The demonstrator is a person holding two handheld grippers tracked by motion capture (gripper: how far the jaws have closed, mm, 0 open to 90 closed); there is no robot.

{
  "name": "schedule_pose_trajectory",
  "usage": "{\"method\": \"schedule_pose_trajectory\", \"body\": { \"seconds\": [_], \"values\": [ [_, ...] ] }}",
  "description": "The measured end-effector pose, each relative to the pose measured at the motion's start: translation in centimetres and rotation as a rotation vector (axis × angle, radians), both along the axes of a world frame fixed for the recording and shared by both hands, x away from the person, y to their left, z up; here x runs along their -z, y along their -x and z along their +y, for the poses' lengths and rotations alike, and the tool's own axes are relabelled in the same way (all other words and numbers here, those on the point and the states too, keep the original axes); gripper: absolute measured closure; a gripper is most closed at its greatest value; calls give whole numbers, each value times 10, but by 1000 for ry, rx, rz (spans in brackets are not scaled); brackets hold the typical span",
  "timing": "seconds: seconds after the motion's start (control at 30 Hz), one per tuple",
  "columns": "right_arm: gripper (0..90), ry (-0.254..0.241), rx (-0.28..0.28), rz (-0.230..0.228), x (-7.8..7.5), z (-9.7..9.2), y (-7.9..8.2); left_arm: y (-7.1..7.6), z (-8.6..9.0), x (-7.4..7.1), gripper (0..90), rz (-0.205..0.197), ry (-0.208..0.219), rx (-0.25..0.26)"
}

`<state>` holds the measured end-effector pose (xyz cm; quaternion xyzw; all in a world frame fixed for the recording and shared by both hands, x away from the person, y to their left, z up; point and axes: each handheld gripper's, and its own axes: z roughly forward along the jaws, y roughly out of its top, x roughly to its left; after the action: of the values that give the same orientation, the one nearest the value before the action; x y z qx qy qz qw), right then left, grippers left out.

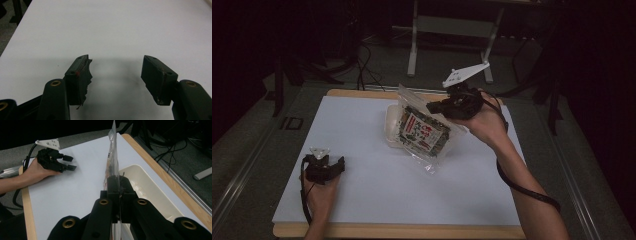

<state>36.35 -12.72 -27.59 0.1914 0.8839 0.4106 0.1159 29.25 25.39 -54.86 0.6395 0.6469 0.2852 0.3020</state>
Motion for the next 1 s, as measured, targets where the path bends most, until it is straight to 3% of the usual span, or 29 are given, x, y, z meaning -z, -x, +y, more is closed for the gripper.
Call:
{"method": "schedule_pose_trajectory", "body": {
  "seconds": [0.5, 1.0],
  "values": [
    [896, -26, 8, 1, -6, -2, -7, 0, 0, 0, 399, 2, 0, 1],
    [896, -22, -5, -11, -13, -2, -13, 0, 0, 0, 398, 1, 0, 3]
  ]
}}
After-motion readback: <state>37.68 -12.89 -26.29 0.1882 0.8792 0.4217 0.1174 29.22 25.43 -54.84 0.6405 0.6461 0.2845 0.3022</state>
